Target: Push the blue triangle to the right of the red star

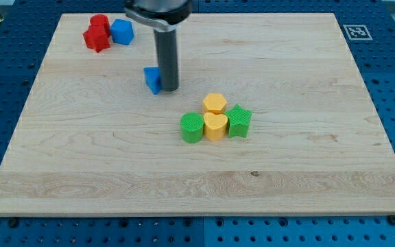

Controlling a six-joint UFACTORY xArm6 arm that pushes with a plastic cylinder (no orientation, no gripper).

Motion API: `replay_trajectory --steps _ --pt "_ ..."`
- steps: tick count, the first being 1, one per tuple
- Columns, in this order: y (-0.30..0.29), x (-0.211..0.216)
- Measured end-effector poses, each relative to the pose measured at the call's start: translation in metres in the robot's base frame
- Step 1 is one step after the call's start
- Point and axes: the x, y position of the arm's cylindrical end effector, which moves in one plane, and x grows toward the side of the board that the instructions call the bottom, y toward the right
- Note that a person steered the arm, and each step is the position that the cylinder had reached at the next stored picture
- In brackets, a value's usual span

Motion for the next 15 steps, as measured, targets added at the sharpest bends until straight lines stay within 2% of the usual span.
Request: replay_trajectory --steps 4,9,10,11,12,13,15 --pt "-0.048 0.000" --pt "-0.049 -0.023" --pt "-0.049 -0.021" --pt "-0.057 0.009" --pt "-0.082 0.003" --pt "-0.081 -0.012" --pt "-0.076 0.002"
